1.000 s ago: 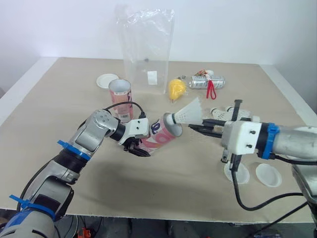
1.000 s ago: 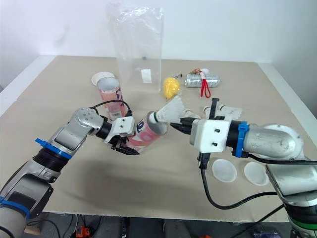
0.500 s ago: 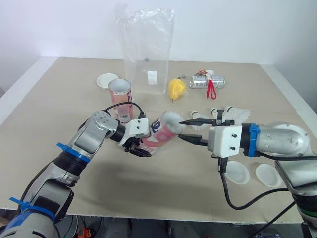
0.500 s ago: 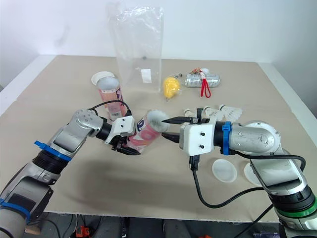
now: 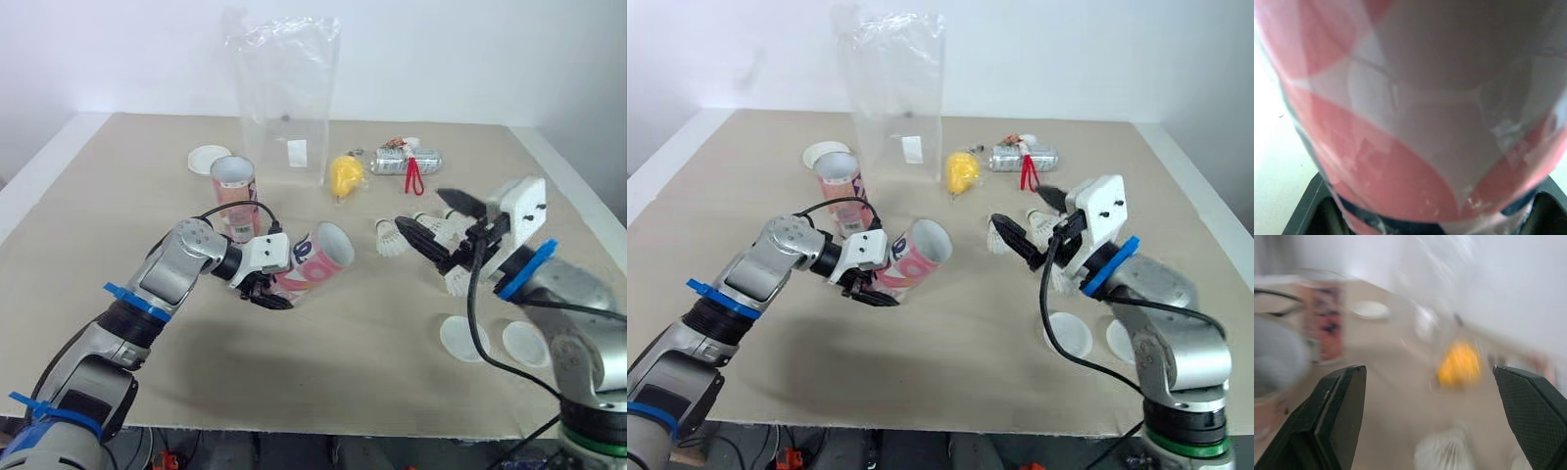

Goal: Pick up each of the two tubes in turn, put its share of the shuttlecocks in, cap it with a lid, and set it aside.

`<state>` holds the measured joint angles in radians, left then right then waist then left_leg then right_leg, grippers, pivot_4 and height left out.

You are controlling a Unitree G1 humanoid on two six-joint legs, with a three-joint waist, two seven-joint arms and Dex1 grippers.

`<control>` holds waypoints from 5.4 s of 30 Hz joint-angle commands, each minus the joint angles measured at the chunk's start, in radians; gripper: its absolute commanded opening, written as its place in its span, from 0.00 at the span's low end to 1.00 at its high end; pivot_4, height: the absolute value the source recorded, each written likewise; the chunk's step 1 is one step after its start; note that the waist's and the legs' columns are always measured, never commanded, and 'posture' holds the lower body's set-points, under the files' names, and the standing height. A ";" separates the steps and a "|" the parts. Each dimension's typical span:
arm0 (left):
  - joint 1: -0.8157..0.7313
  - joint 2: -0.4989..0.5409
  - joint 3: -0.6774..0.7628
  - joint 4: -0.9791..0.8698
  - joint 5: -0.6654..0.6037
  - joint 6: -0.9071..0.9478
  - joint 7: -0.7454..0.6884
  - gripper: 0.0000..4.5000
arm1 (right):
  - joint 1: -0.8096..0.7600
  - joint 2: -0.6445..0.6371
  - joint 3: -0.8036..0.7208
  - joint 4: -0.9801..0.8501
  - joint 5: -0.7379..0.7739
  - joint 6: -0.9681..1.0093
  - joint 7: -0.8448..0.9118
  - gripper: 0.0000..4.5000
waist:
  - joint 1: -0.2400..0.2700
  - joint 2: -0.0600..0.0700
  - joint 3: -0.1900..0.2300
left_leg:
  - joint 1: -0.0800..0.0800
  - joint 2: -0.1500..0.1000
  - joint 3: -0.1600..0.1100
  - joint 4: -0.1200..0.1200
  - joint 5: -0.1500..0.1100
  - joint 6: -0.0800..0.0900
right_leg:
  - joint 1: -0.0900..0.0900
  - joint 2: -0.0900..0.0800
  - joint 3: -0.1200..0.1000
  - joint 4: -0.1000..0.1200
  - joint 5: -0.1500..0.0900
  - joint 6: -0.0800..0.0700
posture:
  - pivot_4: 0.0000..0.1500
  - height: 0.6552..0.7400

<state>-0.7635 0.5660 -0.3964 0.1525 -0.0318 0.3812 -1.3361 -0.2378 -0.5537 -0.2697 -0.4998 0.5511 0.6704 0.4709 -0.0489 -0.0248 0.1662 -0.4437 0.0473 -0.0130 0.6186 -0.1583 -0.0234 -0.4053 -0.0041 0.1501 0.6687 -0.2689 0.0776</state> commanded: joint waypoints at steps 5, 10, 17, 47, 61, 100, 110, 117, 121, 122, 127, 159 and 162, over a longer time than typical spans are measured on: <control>-0.020 0.011 0.029 -0.005 -0.024 0.009 0.000 0.66 | -0.010 0.131 0.090 -0.035 -0.020 0.103 -0.193 0.98 | 0.000 0.001 0.000 | 0.000 0.000 0.000 0.000 0.000 0.000 | 0.000 0.001 0.000 0.001 0.000 0.000 | 1.00 1.00; -0.009 0.009 0.029 -0.029 -0.032 0.024 0.008 0.66 | -0.006 0.208 0.131 0.046 -0.047 0.075 -0.224 0.98 | 0.000 0.001 0.000 | 0.000 0.000 0.000 0.000 0.000 0.000 | 0.000 0.001 0.000 0.001 -0.001 0.000 | 1.00 1.00; 0.002 0.001 0.036 -0.059 -0.057 0.052 0.023 0.66 | -0.014 0.262 0.151 0.171 -0.094 0.006 -0.215 0.98 | 0.000 0.001 0.001 | -0.001 0.000 -0.001 -0.001 0.000 0.000 | -0.001 0.001 0.000 0.001 -0.001 0.000 | 1.00 1.00; -0.011 0.013 -0.012 0.024 0.059 -0.093 0.055 0.66 | -0.303 0.333 0.126 0.643 -0.207 -0.177 -0.247 0.73 | -0.008 0.001 0.000 | -0.001 0.000 -0.001 0.001 0.001 0.000 | 0.000 0.002 0.000 0.001 0.002 0.001 | 1.00 1.00; -0.018 -0.006 -0.020 0.043 0.060 -0.099 0.053 0.66 | -0.316 0.260 0.156 0.619 -0.256 -0.226 -0.161 0.01 | -0.008 0.002 0.000 | -0.001 0.000 -0.001 0.001 0.001 0.000 | 0.000 0.002 0.000 0.001 0.002 0.001 | 1.00 1.00; -0.046 -0.037 -0.015 0.055 0.045 -0.058 0.004 0.66 | -0.381 -0.230 0.403 0.287 -0.359 -0.840 0.675 0.52 | 0.003 0.006 0.002 | 0.000 -0.001 -0.001 0.002 0.001 0.000 | 0.002 0.000 0.000 -0.002 0.001 0.002 | 1.00 1.00; -0.056 -0.038 -0.016 0.088 0.053 -0.075 0.003 0.66 | -0.299 -0.289 0.206 0.182 -0.106 -0.565 0.635 0.96 | 0.004 0.006 0.002 | -0.001 -0.001 -0.002 0.001 0.001 0.000 | 0.003 0.000 0.000 -0.001 0.001 0.001 | 1.00 1.00; -0.070 -0.046 -0.027 0.113 0.059 -0.096 -0.009 0.66 | -0.145 -0.320 -0.019 0.069 0.109 -0.254 0.476 0.96 | 0.003 0.006 0.002 | 0.000 -0.001 -0.003 0.002 0.001 0.000 | 0.003 0.000 -0.001 -0.001 0.001 0.001 | 1.00 1.00; -0.081 -0.052 -0.037 0.125 0.067 -0.113 -0.014 0.66 | 0.079 -0.243 -0.170 -0.037 0.183 -0.079 0.260 0.96 | 0.009 0.005 0.001 | -0.001 -0.001 -0.006 0.003 0.001 0.000 | 0.005 0.000 -0.003 -0.001 0.001 0.001 | 1.00 1.00; -0.084 -0.054 -0.039 0.128 0.068 -0.117 -0.016 0.66 | 0.131 -0.217 -0.188 -0.067 0.178 -0.060 0.209 0.96 | 0.007 0.006 0.001 | -0.002 -0.002 -0.008 0.002 0.001 0.000 | 0.006 0.000 -0.005 -0.001 0.000 0.001 | 1.00 1.00; -0.102 -0.075 -0.029 0.142 0.052 -0.121 -0.027 0.66 | 0.321 -0.083 -0.234 -0.182 0.154 0.019 -0.009 0.96 | 0.006 0.008 0.000 | -0.002 -0.001 -0.008 0.003 0.001 0.000 | 0.005 0.000 -0.007 0.000 0.000 0.001 | 1.00 1.00; -0.068 -0.083 -0.028 0.084 0.067 -0.101 0.005 0.66 | 0.173 0.016 -0.085 0.236 -0.002 -0.050 -0.080 0.96 | 0.002 0.008 0.001 | -0.002 -0.001 -0.009 0.001 0.001 0.000 | 0.005 0.000 -0.009 -0.001 -0.001 0.000 | 1.00 1.00; -0.065 -0.081 -0.028 0.081 0.068 -0.098 0.011 0.66 | 0.148 0.015 -0.075 0.271 -0.021 -0.061 -0.069 0.96 | 0.002 0.008 0.001 | -0.002 -0.001 -0.009 0.002 0.001 0.000 | 0.005 0.000 -0.009 -0.001 -0.001 0.000 | 1.00 1.00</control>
<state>-0.8333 0.4739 -0.4323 0.2579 0.0324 0.2819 -1.3341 -0.0745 -0.5291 -0.3439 -0.2257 0.5395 0.6328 0.3918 -0.0472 -0.0164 0.1673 -0.4455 0.0461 -0.0218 0.6201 -0.1572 -0.0230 -0.4004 -0.0037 0.1414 0.6679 -0.2701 0.0774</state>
